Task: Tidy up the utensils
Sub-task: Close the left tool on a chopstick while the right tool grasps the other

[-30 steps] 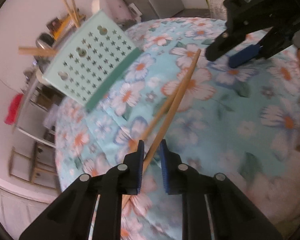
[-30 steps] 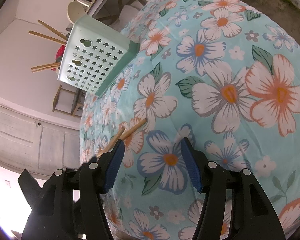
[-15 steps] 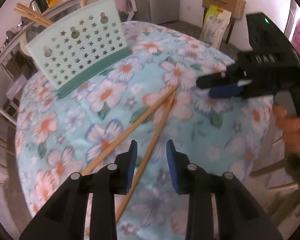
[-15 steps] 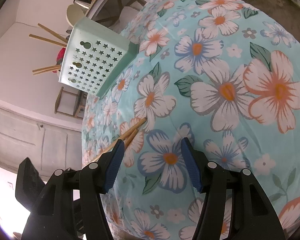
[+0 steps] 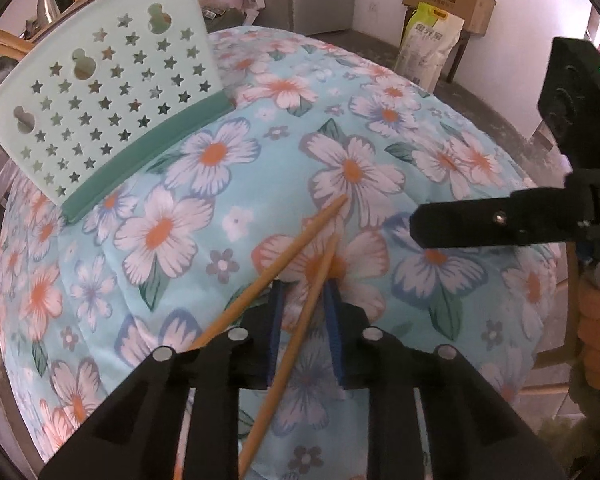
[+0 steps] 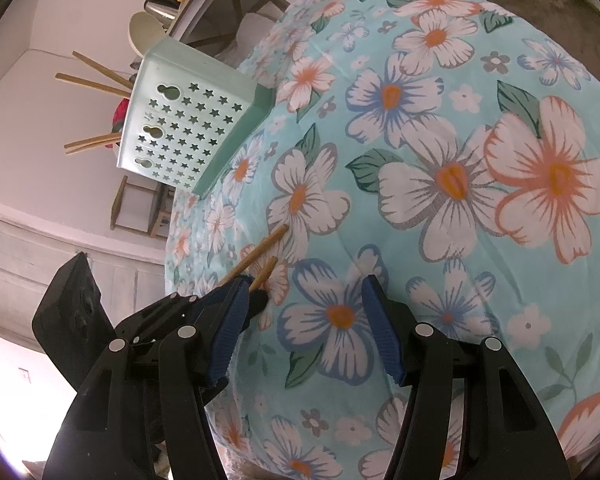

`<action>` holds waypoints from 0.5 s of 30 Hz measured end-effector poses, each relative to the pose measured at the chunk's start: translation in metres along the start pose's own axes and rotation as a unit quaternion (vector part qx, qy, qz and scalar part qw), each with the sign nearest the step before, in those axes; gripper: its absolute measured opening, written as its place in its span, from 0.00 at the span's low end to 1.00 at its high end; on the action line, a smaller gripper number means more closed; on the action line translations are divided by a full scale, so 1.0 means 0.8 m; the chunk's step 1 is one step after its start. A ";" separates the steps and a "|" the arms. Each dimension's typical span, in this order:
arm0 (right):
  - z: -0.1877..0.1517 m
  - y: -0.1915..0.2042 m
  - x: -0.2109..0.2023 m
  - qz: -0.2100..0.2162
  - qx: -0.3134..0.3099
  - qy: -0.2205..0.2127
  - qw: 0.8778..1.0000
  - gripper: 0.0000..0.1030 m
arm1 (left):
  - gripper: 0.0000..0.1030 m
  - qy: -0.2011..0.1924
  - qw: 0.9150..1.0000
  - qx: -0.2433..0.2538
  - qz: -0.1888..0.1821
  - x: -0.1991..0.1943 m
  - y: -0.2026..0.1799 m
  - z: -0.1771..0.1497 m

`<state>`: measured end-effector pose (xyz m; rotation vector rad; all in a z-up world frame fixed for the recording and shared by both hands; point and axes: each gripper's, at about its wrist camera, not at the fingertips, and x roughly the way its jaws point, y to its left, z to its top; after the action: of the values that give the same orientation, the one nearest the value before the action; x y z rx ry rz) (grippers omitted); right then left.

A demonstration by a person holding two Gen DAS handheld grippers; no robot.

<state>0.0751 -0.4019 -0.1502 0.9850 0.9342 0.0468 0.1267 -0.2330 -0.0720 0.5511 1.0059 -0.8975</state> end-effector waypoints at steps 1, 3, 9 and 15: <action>-0.001 0.000 0.000 0.000 0.001 -0.001 1.000 0.55 | 0.13 0.001 1.000 0.000 0.001 0.002 0.000 0.001; 0.000 0.000 0.000 0.002 0.002 -0.001 1.000 0.55 | 0.11 0.004 1.000 -0.001 0.005 -0.001 -0.001 0.001; 0.001 -0.001 0.000 0.004 0.005 0.001 1.000 0.55 | 0.05 0.001 1.000 -0.010 -0.001 -0.019 0.003 0.006; 0.000 -0.002 0.000 0.004 0.006 0.001 1.000 0.55 | 0.05 -0.023 0.998 -0.060 -0.026 -0.059 0.028 0.002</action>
<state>0.0743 -0.4031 -0.1512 1.0011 0.9335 0.0494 0.1348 -0.2046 -0.0295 0.4020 1.0291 -0.8861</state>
